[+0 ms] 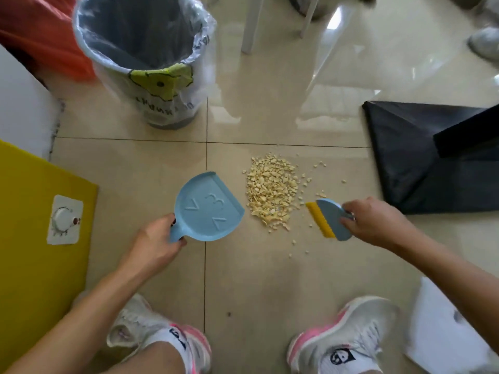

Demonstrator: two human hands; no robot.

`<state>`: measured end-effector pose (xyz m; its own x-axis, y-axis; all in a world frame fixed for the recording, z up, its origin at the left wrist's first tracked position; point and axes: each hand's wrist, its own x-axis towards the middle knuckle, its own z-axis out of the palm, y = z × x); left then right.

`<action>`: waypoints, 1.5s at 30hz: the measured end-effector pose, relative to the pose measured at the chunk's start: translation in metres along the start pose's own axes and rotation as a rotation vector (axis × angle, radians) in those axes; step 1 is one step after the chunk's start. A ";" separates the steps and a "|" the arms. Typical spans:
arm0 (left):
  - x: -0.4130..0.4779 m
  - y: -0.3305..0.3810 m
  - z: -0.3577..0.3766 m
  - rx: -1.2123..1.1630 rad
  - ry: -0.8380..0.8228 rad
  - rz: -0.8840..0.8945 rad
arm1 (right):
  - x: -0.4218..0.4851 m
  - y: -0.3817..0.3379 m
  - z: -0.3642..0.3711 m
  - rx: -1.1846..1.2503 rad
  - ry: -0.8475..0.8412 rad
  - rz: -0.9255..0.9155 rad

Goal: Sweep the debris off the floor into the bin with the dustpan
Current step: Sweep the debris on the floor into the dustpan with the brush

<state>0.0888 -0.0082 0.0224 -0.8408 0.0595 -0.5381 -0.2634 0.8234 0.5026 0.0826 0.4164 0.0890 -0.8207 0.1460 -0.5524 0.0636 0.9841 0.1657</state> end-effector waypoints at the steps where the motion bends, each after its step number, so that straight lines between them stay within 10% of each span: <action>1: -0.003 0.010 -0.001 0.014 -0.034 0.012 | -0.005 0.021 0.004 0.035 0.011 0.122; 10: 0.005 0.065 -0.018 0.403 -0.324 0.095 | -0.002 0.016 0.045 0.188 -0.279 0.485; 19: 0.024 0.045 -0.003 -0.039 -0.259 0.007 | 0.008 -0.111 0.045 0.456 -0.223 0.344; 33: -0.007 0.002 0.024 -0.317 -0.178 -0.078 | -0.052 -0.063 0.079 0.395 -0.404 0.486; 45: -0.009 0.009 0.010 -0.449 -0.180 -0.165 | -0.017 -0.131 0.049 0.839 -0.064 0.436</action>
<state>0.0990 0.0044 0.0246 -0.6861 0.0779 -0.7233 -0.5967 0.5086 0.6207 0.1160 0.2903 0.0366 -0.5974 0.4984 -0.6282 0.7649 0.5896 -0.2596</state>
